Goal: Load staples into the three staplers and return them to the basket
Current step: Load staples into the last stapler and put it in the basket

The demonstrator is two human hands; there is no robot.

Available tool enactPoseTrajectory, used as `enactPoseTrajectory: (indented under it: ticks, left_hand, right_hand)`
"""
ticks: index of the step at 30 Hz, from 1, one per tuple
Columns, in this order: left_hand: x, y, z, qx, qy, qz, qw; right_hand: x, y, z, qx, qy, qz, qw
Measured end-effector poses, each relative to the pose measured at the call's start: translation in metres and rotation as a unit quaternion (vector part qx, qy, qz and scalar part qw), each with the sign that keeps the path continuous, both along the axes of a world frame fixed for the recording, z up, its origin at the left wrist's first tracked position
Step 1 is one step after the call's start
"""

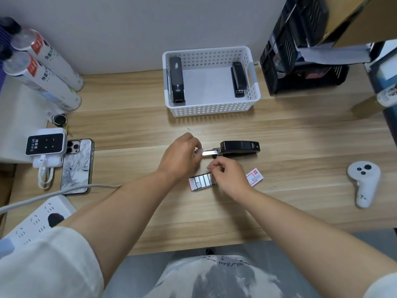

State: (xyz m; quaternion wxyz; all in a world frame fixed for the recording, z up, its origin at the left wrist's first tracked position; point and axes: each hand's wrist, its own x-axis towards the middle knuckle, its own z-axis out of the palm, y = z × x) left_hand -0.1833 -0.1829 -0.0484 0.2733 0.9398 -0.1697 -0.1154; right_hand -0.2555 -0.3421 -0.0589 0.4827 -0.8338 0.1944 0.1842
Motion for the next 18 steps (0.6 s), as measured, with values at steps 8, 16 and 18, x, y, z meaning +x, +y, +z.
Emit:
enactPoseTrajectory:
  ticks: [8, 16, 18]
  left_hand:
    - [0.0009, -0.0005, -0.0022, 0.01, 0.02, -0.003, 1.0]
    - [0.0013, -0.0005, -0.0075, 0.021, 0.03, 0.008, 0.999]
    - [0.0012, 0.0018, -0.0082, 0.024, 0.035, 0.007, 0.999]
  right_hand:
    - [0.0013, -0.003, -0.0011, 0.005, -0.001, -0.003, 1.0]
    - [-0.0024, -0.0031, -0.0031, -0.002, 0.002, 0.009, 1.0]
    - [-0.0026, -0.0033, -0.0035, -0.013, 0.001, 0.018, 1.0]
